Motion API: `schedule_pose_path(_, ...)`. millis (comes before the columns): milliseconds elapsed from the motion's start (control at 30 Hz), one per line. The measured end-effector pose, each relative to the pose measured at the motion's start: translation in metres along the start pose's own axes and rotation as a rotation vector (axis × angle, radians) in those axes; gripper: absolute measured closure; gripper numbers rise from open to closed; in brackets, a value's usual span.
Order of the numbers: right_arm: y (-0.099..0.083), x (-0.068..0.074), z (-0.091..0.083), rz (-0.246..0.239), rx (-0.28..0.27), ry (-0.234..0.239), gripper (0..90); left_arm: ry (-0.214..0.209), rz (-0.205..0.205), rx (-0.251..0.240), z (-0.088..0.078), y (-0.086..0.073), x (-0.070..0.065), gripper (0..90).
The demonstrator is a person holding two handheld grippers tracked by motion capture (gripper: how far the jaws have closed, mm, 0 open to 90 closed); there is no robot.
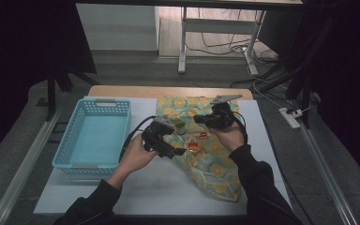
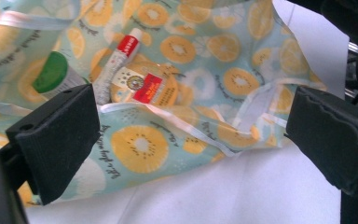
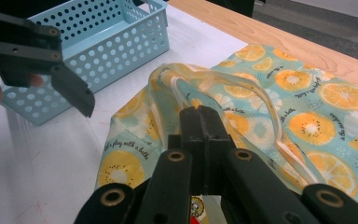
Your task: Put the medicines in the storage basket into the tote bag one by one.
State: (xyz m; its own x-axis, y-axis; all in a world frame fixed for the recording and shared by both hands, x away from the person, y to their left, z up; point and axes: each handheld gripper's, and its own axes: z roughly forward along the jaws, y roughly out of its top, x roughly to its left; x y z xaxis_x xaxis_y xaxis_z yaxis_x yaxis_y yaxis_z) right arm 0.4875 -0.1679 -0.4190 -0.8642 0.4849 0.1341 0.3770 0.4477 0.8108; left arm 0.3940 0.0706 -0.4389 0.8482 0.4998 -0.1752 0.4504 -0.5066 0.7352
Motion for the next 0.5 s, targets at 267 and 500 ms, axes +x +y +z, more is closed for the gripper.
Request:
schedule_pose_path(267, -0.004, 0.001, -0.002, -0.003, 0.001, 0.009, 90.0, 0.009, 0.034, 0.003, 0.005, -0.01, -0.012, 0.0)
schedule_pose_path(500, -0.005, 0.004, -0.002, -0.009, 0.007, 0.017, 90.0, 0.0, 0.029, 0.028, 0.015, -0.016, -0.02, 0.0)
